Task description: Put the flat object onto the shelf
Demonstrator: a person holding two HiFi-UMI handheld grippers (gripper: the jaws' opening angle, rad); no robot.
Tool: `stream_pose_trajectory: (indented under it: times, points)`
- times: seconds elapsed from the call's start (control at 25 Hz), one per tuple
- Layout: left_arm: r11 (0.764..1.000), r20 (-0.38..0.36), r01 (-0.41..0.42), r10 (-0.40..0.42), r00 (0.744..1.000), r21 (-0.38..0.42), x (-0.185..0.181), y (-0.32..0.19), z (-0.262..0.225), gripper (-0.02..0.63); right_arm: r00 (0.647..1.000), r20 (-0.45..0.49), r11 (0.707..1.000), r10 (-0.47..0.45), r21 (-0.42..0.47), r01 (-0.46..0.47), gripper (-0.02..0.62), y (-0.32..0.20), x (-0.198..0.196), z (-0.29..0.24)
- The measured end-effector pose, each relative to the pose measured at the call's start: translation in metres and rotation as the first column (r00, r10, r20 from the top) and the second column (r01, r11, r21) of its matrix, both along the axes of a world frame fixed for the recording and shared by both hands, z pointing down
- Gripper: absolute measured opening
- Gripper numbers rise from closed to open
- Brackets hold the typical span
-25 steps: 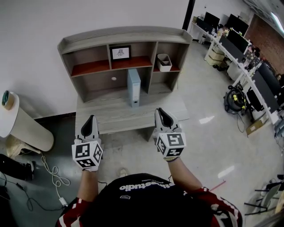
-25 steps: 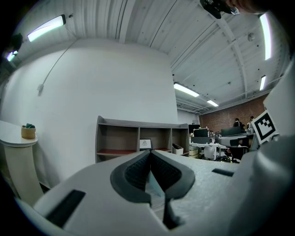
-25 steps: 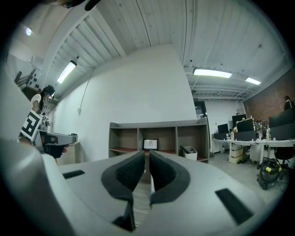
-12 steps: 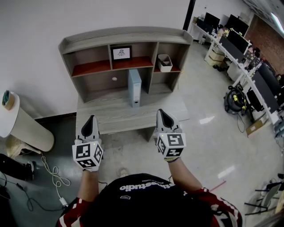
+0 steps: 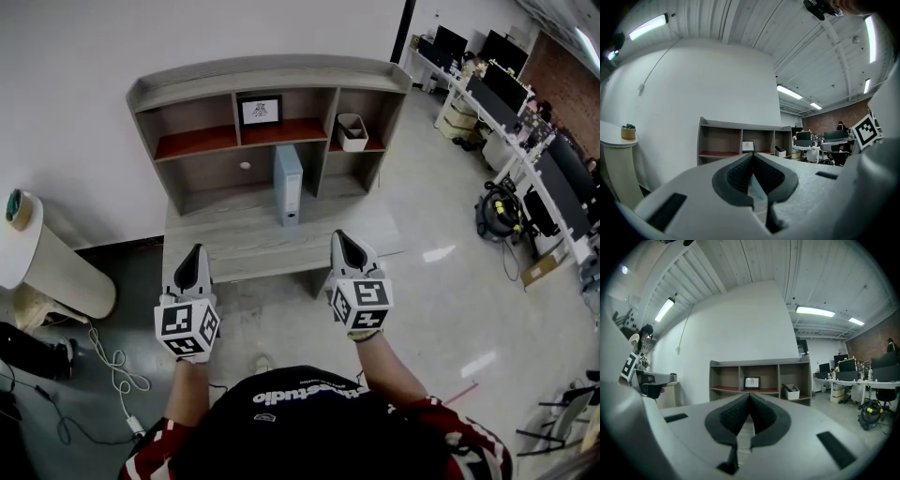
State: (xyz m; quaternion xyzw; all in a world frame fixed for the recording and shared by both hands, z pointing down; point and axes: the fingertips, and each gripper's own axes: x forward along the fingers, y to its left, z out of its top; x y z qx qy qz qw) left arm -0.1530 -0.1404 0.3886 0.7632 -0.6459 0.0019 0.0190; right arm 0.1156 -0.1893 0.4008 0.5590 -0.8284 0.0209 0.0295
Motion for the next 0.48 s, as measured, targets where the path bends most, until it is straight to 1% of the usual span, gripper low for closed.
stream_pose_trajectory:
  times: [0.48]
  points:
    - [1.000, 0.003, 0.006, -0.006, 1.000, -0.001, -0.0083, -0.0059, 0.0005, 0.006, 1.000, 0.009, 1.000, -0.005, -0.006, 0.005, 0.003, -0.0065, -0.0084, 0.0015]
